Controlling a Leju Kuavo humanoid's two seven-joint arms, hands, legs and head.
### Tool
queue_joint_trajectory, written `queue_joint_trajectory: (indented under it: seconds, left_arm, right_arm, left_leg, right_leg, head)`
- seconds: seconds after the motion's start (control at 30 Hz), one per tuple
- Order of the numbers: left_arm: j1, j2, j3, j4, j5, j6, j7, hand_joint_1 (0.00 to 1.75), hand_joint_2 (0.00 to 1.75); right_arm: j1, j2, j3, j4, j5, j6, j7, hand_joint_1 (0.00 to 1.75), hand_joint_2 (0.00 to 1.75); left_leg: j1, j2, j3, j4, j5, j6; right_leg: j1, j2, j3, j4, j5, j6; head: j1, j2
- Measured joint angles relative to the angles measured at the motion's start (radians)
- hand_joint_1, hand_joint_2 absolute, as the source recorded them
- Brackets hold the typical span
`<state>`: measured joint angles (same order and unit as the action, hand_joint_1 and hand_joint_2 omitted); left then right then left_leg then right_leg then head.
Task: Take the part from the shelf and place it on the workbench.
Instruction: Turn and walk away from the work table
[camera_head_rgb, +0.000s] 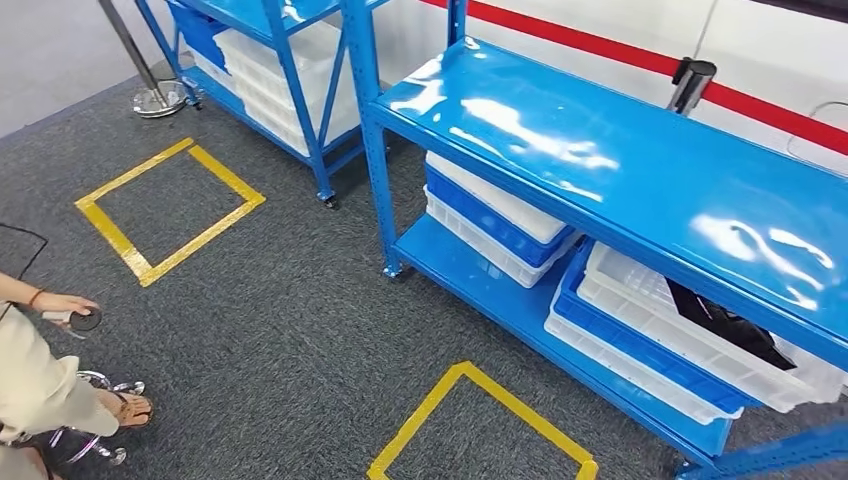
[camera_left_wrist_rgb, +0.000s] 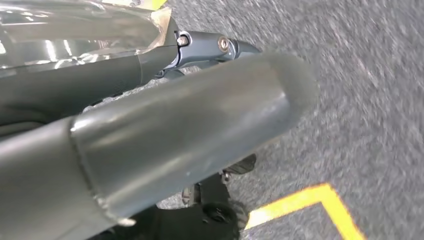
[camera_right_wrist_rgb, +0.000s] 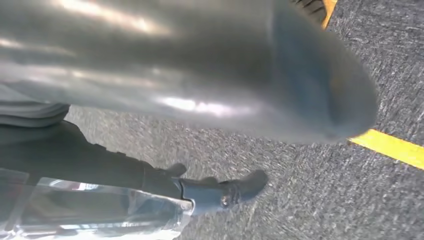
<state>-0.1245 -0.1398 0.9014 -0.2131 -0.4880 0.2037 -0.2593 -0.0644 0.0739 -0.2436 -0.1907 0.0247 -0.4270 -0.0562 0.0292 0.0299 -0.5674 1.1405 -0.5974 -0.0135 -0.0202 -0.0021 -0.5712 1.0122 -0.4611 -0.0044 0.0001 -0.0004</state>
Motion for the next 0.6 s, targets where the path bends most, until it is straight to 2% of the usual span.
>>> queue_joint_trajectory:
  seconds: [0.03, 0.07, 0.1, 0.13, 0.17, 0.23, 0.27, 0.3, 0.37, 0.4, 0.47, 0.5, 0.53, 0.57, 0.6]
  left_arm:
    - [0.003, 0.000, 0.000, 0.000, 0.002, 0.000, -0.001, 0.00, 0.00]
    - [0.006, 0.000, 0.000, 0.000, 0.003, 0.001, -0.001, 0.00, 0.00]
    - [0.008, 0.000, 0.000, 0.000, 0.004, 0.001, -0.002, 0.00, 0.00]
    - [0.008, 0.000, 0.000, 0.000, 0.005, 0.002, -0.002, 0.00, 0.00]
    - [0.008, 0.000, 0.000, 0.000, 0.005, 0.002, -0.002, 0.00, 0.00]
    - [0.008, 0.000, 0.000, 0.000, 0.005, 0.004, -0.002, 0.00, 0.00]
    - [0.007, 0.001, 0.000, 0.000, 0.005, 0.004, -0.002, 0.00, 0.00]
    - [0.006, 0.001, 0.000, 0.000, 0.005, 0.005, -0.003, 0.00, 0.00]
    - [0.004, 0.001, 0.000, 0.000, 0.005, 0.007, -0.004, 0.00, 0.00]
    - [0.003, 0.001, 0.000, 0.000, 0.006, 0.008, -0.004, 0.00, 0.00]
    - [0.003, 0.000, 0.001, 0.000, 0.008, 0.008, -0.006, 0.00, 0.00]
    - [0.004, 0.000, 0.001, 0.000, 0.008, 0.008, -0.007, 0.00, 0.00]
    - [0.005, 0.000, 0.001, 0.000, 0.009, 0.008, -0.008, 0.00, 0.00]
    - [0.006, 0.000, 0.001, 0.000, 0.009, 0.008, -0.008, 0.00, 0.00]
    - [0.006, 0.000, 0.001, 0.000, 0.010, 0.008, -0.008, 0.00, 0.00]
  right_arm:
    - [-0.001, 0.001, 0.000, 0.000, 0.002, 0.000, 0.000, 0.00, 0.00]
    - [-0.001, 0.002, 0.000, 0.000, 0.004, -0.001, 0.000, 0.00, 0.00]
    - [0.000, 0.002, 0.000, 0.000, 0.005, -0.001, 0.001, 0.00, 0.00]
    - [0.001, 0.001, 0.000, 0.000, 0.006, -0.002, 0.002, 0.00, 0.00]
    - [0.002, 0.001, 0.000, 0.000, 0.006, -0.002, 0.002, 0.00, 0.00]
    - [0.002, 0.001, 0.000, 0.000, 0.007, -0.002, 0.002, 0.00, 0.00]
    - [0.001, 0.002, 0.000, 0.000, 0.007, -0.002, 0.001, 0.00, 0.00]
    - [0.001, 0.003, 0.000, 0.000, 0.008, -0.001, 0.000, 0.00, 0.00]
    - [0.003, 0.004, 0.000, 0.000, 0.010, -0.002, -0.001, 0.00, 0.00]
    - [0.004, 0.003, 0.000, 0.000, 0.010, -0.002, -0.002, 0.00, 0.00]
    - [0.003, 0.002, 0.000, 0.000, 0.012, -0.003, -0.002, 0.00, 0.00]
    - [0.001, 0.001, 0.000, 0.000, 0.013, -0.003, -0.002, 0.00, 0.00]
    - [-0.001, 0.001, 0.000, 0.000, 0.013, -0.003, -0.002, 0.00, 0.00]
    - [-0.002, 0.001, 0.000, 0.000, 0.014, -0.003, -0.002, 0.00, 0.00]
    - [-0.002, 0.001, 0.000, 0.000, 0.014, -0.003, -0.001, 0.00, 0.00]
  left_leg:
    - [0.000, -0.018, -0.034, 0.067, -0.031, 0.001]
    - [0.000, -0.026, -0.062, 0.119, -0.048, 0.003]
    - [0.000, -0.029, -0.078, 0.143, -0.045, 0.006]
    - [-0.001, -0.032, -0.077, 0.128, -0.021, 0.010]
    - [-0.001, -0.039, -0.058, 0.077, 0.017, 0.016]
    - [-0.003, -0.080, -0.003, -0.051, 0.083, 0.027]
    - [-0.005, -0.096, 0.015, -0.094, 0.099, 0.030]
    - [-0.009, -0.105, 0.023, -0.113, 0.101, 0.033]
    - [-0.015, -0.086, 0.027, -0.123, 0.105, 0.041]
    - [-0.015, -0.074, 0.031, -0.132, 0.110, 0.046]
    - [-0.013, -0.046, 0.038, -0.153, 0.123, 0.059]
    - [-0.014, -0.032, 0.040, -0.157, 0.125, 0.063]
    - [-0.015, -0.017, 0.039, -0.158, 0.125, 0.066]
    - [-0.016, -0.001, 0.037, -0.158, 0.125, 0.066]
    - [-0.016, 0.014, 0.036, -0.158, 0.124, 0.065]
  right_leg:
    - [0.004, 0.014, -0.001, 0.000, 0.001, -0.004]
    - [0.008, 0.029, -0.001, 0.001, 0.001, -0.006]
    - [0.012, 0.044, 0.000, 0.001, 0.001, -0.007]
    - [0.015, 0.058, 0.002, 0.002, 0.001, -0.007]
    - [0.017, 0.073, 0.004, 0.002, 0.001, -0.007]
    - [0.019, 0.097, 0.006, 0.002, 0.002, -0.005]
    - [0.019, 0.108, 0.004, 0.003, 0.003, -0.002]
    - [0.018, 0.117, 0.002, 0.003, 0.005, 0.001]
    - [0.015, 0.135, -0.007, 0.001, 0.009, 0.013]
    - [0.016, 0.127, -0.014, 0.007, 0.007, 0.018]
    - [0.019, 0.079, -0.047, 0.059, -0.021, 0.020]
    - [0.017, 0.048, -0.075, 0.112, -0.047, 0.018]
    - [0.014, 0.030, -0.106, 0.173, -0.075, 0.018]
    - [0.010, 0.022, -0.133, 0.228, -0.095, 0.021]
    - [0.005, 0.017, -0.144, 0.256, -0.102, 0.028]
  head:
    - [-0.001, 0.000]
    - [0.000, 0.000]
    - [0.000, 0.000]
    - [0.000, 0.000]
    - [0.000, 0.000]
    - [0.000, 0.000]
    - [0.000, 0.000]
    - [0.001, 0.000]
    - [0.000, 0.000]
    - [0.001, 0.000]
    - [0.007, 0.000]
    - [0.010, 0.000]
    - [0.013, 0.000]
    - [0.014, 0.000]
    - [0.013, 0.000]
